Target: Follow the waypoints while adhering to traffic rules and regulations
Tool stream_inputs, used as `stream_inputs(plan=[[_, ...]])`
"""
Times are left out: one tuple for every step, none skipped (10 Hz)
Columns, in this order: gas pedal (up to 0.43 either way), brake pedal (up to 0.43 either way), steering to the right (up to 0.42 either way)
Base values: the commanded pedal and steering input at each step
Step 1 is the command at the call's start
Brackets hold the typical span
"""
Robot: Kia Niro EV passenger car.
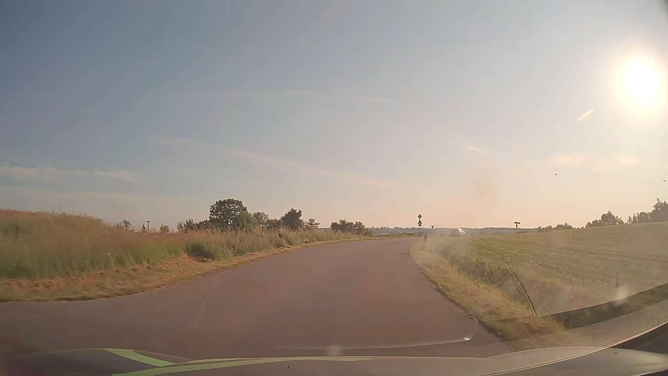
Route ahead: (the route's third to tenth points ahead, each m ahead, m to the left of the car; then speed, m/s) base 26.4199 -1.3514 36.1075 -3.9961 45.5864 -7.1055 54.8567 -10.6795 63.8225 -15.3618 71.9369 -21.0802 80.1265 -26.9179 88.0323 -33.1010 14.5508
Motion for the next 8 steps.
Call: stream_inputs(plan=[[0.0,0.079,0.035],[0.0,0.055,0.036],[0.0,0.043,0.038],[0.0,0.03,0.039],[0.0,0.024,0.039],[0.0,0.018,0.038],[0.0,0.012,0.037],[0.0,0.006,0.037]])
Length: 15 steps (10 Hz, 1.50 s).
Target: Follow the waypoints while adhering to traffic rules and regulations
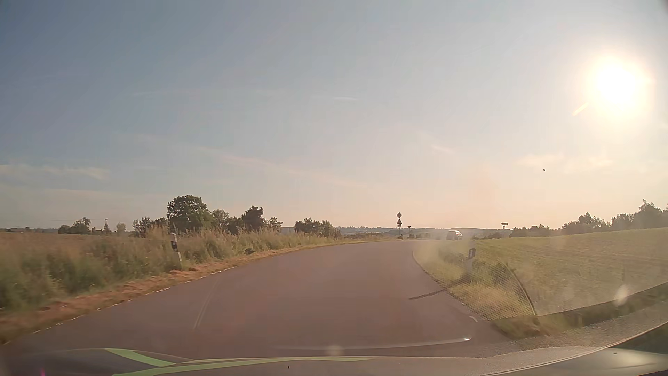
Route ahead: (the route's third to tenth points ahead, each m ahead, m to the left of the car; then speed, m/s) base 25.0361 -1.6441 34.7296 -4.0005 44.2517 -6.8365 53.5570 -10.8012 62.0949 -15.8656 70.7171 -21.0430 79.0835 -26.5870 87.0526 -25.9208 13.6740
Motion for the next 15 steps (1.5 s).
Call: stream_inputs(plan=[[0.0,0.006,0.037],[0.0,0.006,0.037],[0.0,0.006,0.037],[0.0,0.006,0.037],[0.0,0.006,0.037],[0.0,0.0,0.037],[0.0,0.0,0.038],[0.0,0.0,0.039],[0.0,0.0,0.041],[0.0,0.0,0.042],[0.0,0.006,0.042],[0.0,0.0,0.042],[0.0,0.0,0.042],[0.0,0.0,0.041],[0.0,0.0,0.041]])
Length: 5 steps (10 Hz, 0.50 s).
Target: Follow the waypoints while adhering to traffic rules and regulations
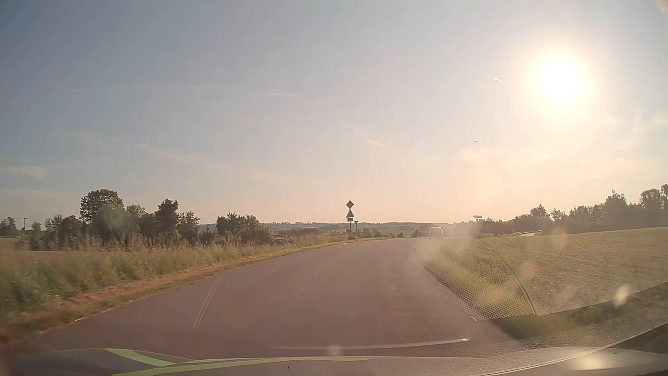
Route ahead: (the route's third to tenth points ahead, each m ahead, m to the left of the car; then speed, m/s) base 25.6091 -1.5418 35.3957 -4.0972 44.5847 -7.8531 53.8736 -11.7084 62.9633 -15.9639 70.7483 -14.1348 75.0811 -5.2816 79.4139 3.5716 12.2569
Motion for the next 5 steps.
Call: stream_inputs(plan=[[0.0,0.0,0.04],[0.0,0.0,0.038],[0.0,0.0,0.036],[0.0,0.0,0.035],[0.0,0.0,0.035]])
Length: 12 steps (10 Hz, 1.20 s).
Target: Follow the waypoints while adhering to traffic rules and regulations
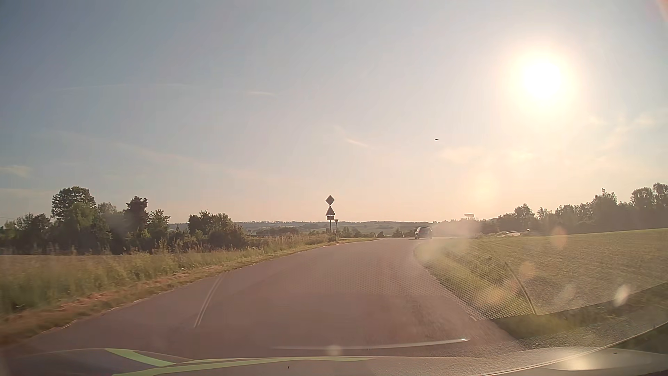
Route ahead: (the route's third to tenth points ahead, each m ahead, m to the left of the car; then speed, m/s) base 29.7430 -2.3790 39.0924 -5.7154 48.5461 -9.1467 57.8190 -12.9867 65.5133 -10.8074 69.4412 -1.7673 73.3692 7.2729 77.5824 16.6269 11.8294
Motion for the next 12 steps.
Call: stream_inputs(plan=[[0.0,0.0,0.035],[0.0,0.0,0.034],[0.0,0.0,0.031],[0.0,0.0,0.03],[0.0,0.0,0.029],[0.0,0.0,0.029],[0.0,0.0,0.029],[0.0,0.0,0.029],[0.0,0.0,0.03],[0.0,0.0,0.033],[0.0,0.0,0.04],[0.0,0.0,0.044]])
